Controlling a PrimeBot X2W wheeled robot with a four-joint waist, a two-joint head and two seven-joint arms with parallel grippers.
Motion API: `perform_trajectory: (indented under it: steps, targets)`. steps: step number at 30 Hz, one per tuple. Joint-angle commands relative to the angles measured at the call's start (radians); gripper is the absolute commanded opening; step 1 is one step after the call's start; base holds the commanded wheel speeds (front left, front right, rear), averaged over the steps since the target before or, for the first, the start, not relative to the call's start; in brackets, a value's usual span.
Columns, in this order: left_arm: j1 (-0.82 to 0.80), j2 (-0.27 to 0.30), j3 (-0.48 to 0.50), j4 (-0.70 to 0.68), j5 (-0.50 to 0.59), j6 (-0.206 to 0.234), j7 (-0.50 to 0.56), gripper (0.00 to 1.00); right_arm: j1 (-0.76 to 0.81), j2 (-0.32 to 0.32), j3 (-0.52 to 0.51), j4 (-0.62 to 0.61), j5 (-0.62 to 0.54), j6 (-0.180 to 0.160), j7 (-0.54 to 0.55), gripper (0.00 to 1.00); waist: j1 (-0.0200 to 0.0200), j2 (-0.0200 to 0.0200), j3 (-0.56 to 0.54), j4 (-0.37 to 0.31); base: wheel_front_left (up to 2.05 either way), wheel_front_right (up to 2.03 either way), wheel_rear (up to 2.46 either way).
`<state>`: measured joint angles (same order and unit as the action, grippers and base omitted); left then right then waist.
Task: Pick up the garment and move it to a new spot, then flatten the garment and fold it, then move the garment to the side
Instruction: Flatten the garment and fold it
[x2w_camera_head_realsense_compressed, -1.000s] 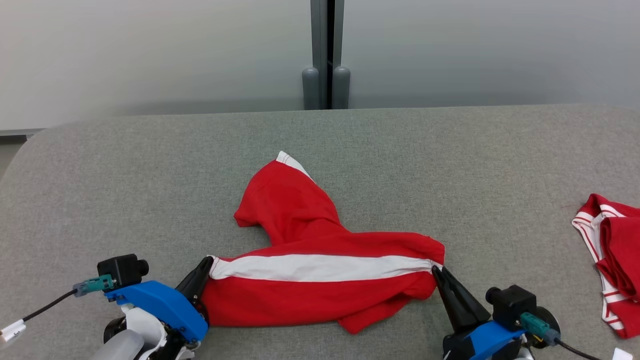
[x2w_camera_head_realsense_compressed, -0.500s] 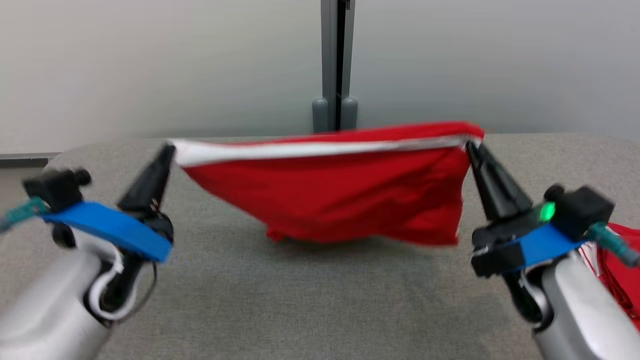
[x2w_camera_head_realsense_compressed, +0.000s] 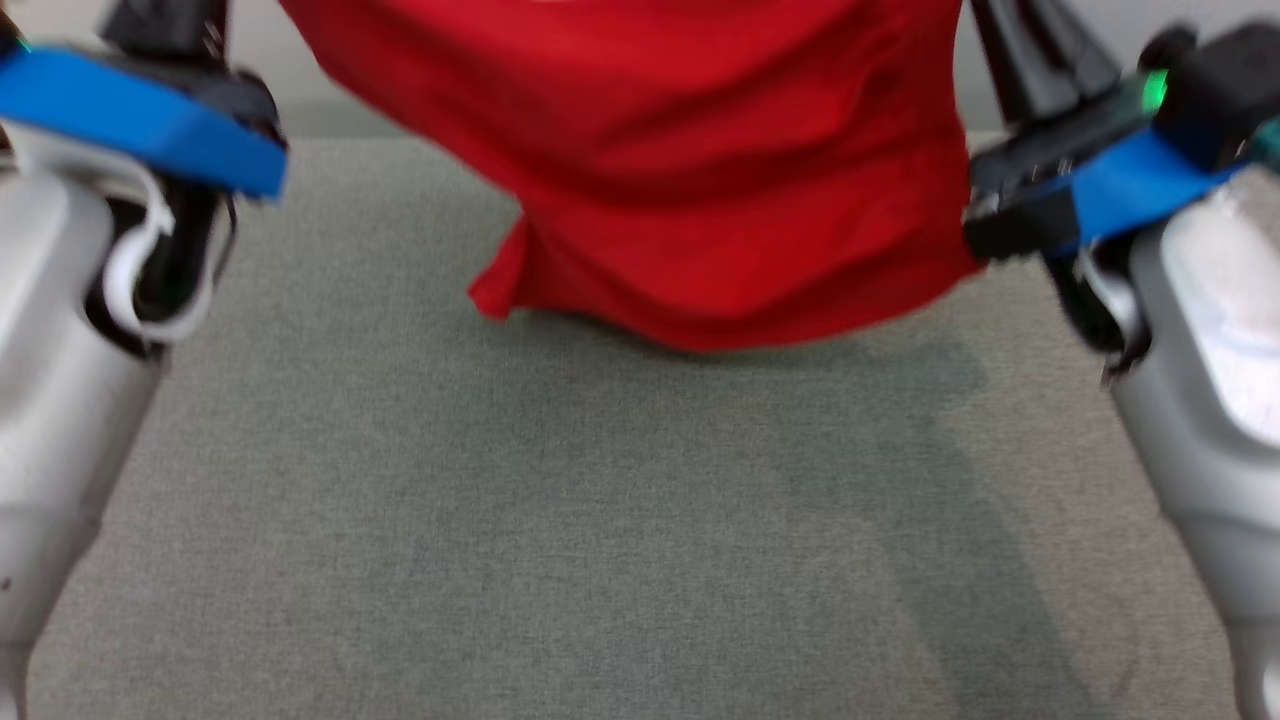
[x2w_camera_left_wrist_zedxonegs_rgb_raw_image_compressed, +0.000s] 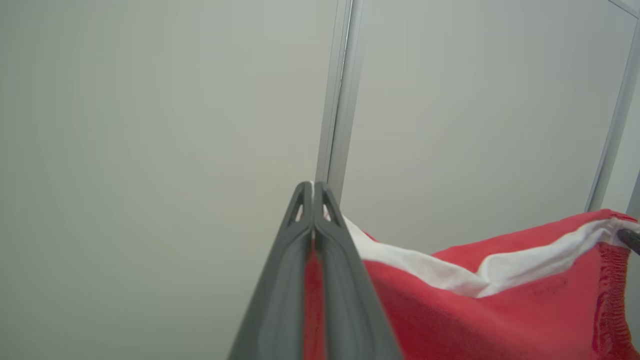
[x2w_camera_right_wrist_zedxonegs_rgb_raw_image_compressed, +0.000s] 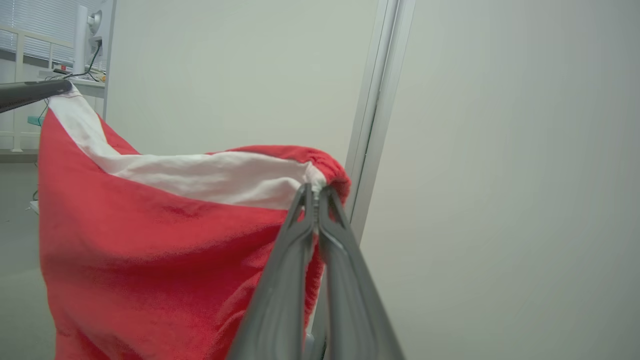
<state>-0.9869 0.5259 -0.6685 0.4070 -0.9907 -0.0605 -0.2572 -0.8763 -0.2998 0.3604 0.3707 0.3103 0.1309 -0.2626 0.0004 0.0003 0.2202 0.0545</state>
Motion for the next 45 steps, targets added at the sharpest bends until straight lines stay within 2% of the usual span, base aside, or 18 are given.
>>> perform_trajectory:
  steps: [1,5,9,14,18,20,28,37,45]
  targets:
    - [-0.055,-0.016,0.031,0.016,0.025,0.009,-0.008,0.0,-0.073,0.001,-0.014,0.012,-0.027,0.0,-0.003,0.0,-0.0004,-0.0003,0.054,0.037,0.0,0.0,0.0]
    - [-0.132,-0.08,0.167,-0.011,0.159,0.011,-0.008,0.0,-0.184,0.02,-0.079,0.018,-0.13,0.0,-0.002,0.0,-0.0004,-0.0003,0.098,0.058,0.0,0.0,0.0]
    - [-0.08,-0.158,0.299,-0.051,0.28,-0.015,-0.008,0.0,-0.195,0.032,-0.124,-0.015,-0.204,0.0,-0.002,0.0,-0.0004,-0.0003,0.103,0.077,0.0,0.0,0.0]
    - [0.091,-0.233,0.362,-0.023,0.342,-0.056,-0.008,0.0,-0.048,0.028,-0.087,-0.007,-0.239,0.0,-0.002,0.0,-0.0004,-0.0003,0.078,0.086,0.0,0.0,0.0]
    - [0.306,-0.283,0.378,0.034,0.348,-0.071,-0.008,0.0,0.148,0.01,-0.017,0.022,-0.215,0.0,-0.002,0.0,-0.0004,-0.0003,0.052,0.084,0.0,0.0,0.0]
    - [0.411,-0.312,0.369,0.057,0.342,-0.073,-0.008,0.0,0.255,0.012,-0.015,0.041,-0.193,-0.001,-0.003,0.0,-0.0004,-0.0003,0.031,0.083,0.0,0.0,0.0]
    - [0.736,-0.359,0.367,0.132,0.314,-0.07,-0.008,0.0,0.61,0.063,-0.014,0.08,-0.113,0.0,-0.003,0.0,-0.0004,-0.0003,-0.077,0.069,0.0,0.0,0.0]
    - [0.936,-0.395,0.422,0.164,0.329,-0.07,-0.008,0.0,0.825,0.101,-0.031,0.086,-0.06,0.0,-0.003,0.0,-0.0004,-0.0003,-0.203,0.044,0.0,0.0,0.0]
    - [1.049,-0.402,0.438,0.148,0.342,-0.07,-0.008,0.0,0.931,0.08,-0.017,0.072,-0.047,-0.001,-0.002,0.0,-0.0004,-0.0003,-0.249,0.016,0.0,0.0,0.0]
